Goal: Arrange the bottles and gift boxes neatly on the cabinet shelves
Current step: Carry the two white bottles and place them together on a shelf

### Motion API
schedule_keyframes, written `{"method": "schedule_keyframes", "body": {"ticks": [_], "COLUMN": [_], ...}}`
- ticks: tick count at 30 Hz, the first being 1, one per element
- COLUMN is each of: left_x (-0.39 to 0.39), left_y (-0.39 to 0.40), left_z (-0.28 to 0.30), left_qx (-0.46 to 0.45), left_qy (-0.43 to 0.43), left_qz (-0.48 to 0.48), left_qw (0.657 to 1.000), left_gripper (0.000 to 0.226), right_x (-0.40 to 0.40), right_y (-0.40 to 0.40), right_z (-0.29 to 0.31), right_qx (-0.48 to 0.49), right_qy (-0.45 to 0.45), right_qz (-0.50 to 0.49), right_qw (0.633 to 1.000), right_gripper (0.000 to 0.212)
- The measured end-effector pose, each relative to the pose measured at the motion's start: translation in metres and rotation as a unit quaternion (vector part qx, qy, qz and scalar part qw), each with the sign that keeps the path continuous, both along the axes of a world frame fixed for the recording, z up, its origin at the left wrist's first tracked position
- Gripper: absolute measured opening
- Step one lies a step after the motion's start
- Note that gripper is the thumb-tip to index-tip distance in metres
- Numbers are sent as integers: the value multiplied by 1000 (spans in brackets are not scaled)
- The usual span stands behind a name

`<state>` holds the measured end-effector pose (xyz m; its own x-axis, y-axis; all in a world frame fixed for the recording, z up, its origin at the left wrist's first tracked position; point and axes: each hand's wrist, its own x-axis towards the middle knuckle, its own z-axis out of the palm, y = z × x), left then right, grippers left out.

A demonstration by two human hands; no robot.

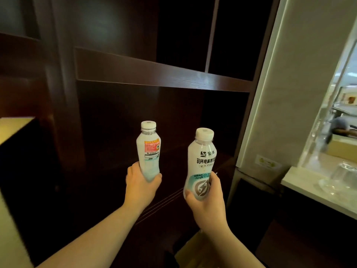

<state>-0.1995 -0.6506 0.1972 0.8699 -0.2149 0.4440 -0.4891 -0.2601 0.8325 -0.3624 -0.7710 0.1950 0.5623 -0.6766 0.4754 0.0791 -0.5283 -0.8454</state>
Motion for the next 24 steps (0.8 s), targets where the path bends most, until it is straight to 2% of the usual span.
{"method": "schedule_keyframes", "body": {"ticks": [5,11,16,19,24], "left_x": [57,109,146,162,189], "left_y": [-57,-117,-162,-189,-229], "left_z": [-8,-40,-88,-109,-143], "left_qx": [1,23,36,27,25], "left_qy": [22,71,63,97,132], "left_qz": [-29,-20,30,71,84], "left_qw": [999,997,997,992,987], "left_gripper": [62,68,63,63,49], "right_x": [58,116,171,205,247], "right_y": [-47,-102,-160,-196,-245], "right_z": [-12,-34,-67,-92,-130], "right_qx": [28,31,49,53,69], "right_qy": [10,44,61,80,124], "right_qz": [-31,-24,23,56,115], "right_qw": [999,998,997,994,983], "right_gripper": [71,72,80,82,80]}}
